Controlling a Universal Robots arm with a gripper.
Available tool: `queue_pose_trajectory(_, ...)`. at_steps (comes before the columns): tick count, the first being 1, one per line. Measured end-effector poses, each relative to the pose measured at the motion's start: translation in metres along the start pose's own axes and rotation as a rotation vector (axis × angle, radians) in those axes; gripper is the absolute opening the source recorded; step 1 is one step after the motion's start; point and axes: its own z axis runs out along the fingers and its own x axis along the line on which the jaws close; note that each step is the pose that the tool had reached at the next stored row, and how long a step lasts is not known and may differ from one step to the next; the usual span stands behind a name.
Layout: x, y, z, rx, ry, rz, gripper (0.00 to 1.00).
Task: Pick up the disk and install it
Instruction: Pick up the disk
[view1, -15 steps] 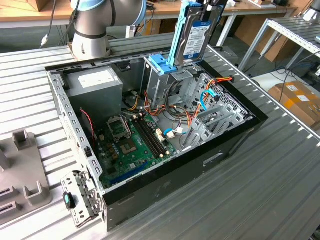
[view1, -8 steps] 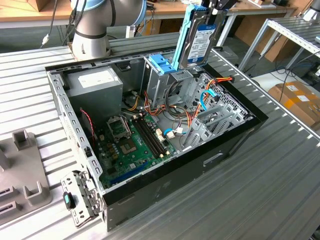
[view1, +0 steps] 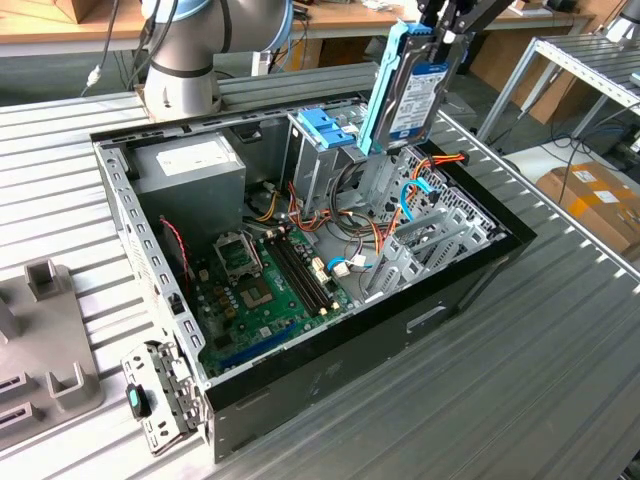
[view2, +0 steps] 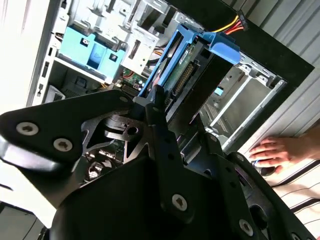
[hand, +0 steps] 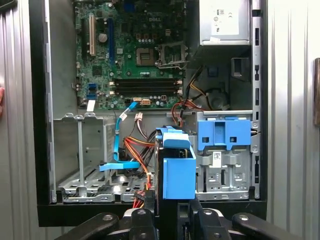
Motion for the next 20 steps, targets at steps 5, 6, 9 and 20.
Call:
queue_pose_trajectory(5,0.0187,-0.0004,0.0,0.0,0.0001,0.0,0.35)
queue_pose_trajectory(6,0.0215,-0.0005,0.0001,0.0,0.0,0.0,0.35)
queue_pose_trajectory(9,0.0306,-0.0007,0.0002,0.0,0.0002,0.0,0.35)
queue_pose_trajectory(20,0.0655,-0.0015,0.0008,0.0,-0.0001,0.0,0.35)
